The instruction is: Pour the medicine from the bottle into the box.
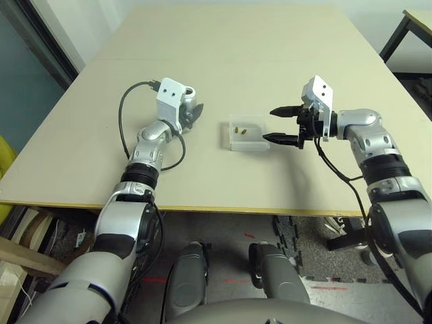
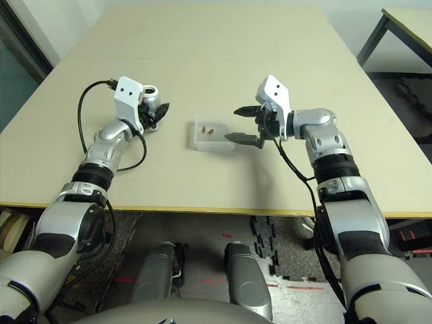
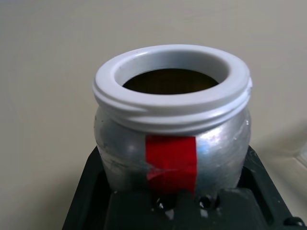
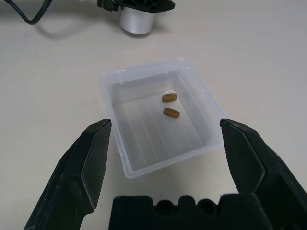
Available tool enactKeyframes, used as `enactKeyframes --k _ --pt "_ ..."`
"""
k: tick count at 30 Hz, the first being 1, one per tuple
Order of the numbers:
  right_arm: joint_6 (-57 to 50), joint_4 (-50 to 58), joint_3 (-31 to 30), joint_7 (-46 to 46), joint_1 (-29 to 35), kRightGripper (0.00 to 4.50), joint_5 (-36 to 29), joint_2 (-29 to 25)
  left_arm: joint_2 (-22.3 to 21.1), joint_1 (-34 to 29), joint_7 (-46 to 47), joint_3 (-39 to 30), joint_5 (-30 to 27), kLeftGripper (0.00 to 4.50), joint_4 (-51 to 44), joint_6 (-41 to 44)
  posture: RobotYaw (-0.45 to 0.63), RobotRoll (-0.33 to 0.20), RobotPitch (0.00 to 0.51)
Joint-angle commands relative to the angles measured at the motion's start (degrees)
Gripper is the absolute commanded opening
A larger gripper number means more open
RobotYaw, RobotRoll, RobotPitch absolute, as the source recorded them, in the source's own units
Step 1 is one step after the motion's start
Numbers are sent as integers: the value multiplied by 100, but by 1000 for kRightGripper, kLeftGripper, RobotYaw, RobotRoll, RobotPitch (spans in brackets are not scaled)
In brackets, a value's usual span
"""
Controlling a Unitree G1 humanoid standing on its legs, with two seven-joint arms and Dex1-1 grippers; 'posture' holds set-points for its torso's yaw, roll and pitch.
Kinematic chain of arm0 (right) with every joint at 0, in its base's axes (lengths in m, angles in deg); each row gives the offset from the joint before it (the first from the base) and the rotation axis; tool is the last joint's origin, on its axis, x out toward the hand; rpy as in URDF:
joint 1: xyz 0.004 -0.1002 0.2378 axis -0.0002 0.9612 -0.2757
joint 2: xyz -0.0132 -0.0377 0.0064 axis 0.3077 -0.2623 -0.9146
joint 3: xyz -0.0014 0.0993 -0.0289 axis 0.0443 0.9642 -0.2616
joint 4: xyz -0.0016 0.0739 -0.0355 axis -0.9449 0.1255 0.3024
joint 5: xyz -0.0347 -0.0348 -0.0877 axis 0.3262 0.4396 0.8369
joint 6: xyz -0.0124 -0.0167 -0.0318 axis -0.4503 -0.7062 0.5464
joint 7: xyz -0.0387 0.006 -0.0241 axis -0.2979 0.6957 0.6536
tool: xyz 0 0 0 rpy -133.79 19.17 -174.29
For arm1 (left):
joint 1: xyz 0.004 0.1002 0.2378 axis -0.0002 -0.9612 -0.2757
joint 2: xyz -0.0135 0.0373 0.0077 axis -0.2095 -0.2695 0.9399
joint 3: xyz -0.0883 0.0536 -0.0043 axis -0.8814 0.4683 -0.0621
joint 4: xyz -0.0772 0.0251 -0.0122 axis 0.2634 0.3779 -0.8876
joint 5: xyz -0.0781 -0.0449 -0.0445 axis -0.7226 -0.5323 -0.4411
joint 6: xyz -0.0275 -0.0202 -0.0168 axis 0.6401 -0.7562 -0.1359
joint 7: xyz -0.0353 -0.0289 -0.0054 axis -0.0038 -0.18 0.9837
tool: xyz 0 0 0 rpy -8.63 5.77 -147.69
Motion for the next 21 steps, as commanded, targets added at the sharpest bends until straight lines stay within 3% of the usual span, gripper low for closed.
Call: enactKeyframes --k 1,14,19,21 --pt "-92 -23 60 35 -6 4500 -41 -26 28 104 -49 -119 -136 2599 249 -138 -44 0 106" --pt "-319 55 135 54 36 4500 -202 -5 115 64 -146 -344 -244 2599 631 -480 -46 0 115" --pt "-310 43 124 59 25 4500 -213 -6 119 40 -125 -333 -224 4447 679 -541 -44 0 116" --pt "-307 37 123 62 19 4500 -213 -3 129 25 -120 -331 -226 4481 667 -550 -43 0 116"
